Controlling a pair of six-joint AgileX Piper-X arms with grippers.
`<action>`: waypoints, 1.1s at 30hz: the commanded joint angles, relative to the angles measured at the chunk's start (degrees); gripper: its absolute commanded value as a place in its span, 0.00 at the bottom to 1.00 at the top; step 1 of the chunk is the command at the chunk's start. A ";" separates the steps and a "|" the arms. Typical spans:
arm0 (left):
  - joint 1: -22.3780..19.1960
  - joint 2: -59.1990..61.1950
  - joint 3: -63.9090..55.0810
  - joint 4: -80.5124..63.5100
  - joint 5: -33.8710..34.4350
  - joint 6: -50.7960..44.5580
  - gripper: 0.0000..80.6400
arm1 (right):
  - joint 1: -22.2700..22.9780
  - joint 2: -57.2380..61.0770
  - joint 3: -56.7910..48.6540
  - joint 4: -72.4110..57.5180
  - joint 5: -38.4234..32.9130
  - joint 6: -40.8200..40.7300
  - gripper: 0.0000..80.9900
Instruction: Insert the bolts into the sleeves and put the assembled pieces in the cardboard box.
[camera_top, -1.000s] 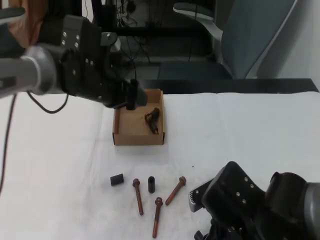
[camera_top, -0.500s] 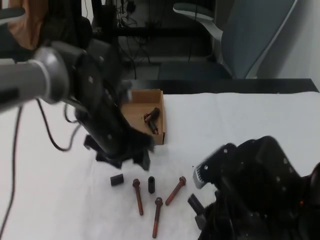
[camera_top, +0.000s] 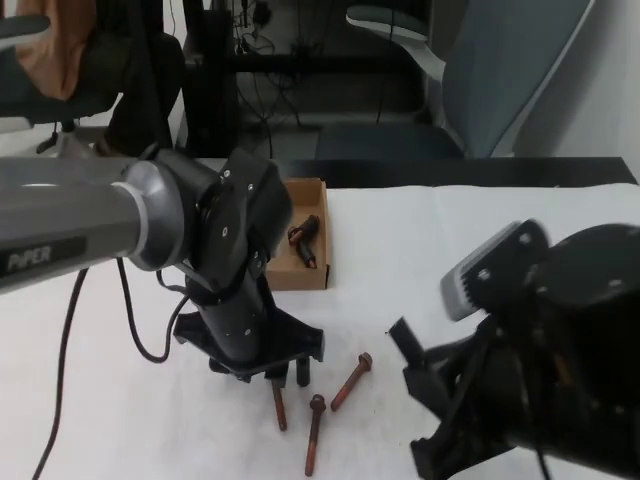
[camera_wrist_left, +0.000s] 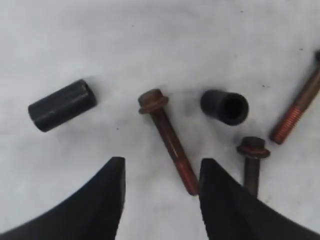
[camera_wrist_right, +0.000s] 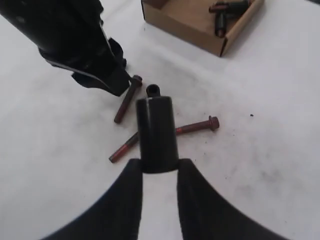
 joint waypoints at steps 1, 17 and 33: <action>0.49 1.04 0.04 -4.14 -0.62 -0.73 0.55 | 0.08 -3.38 -0.06 -0.19 0.25 -0.55 0.01; 0.38 8.65 0.04 -6.21 0.35 -4.01 0.19 | 0.08 -8.93 -0.06 -1.27 -1.34 -8.80 0.01; -6.31 -6.15 2.42 -16.50 -4.80 9.30 0.02 | 2.53 -34.04 13.62 -8.30 -10.47 -8.81 0.01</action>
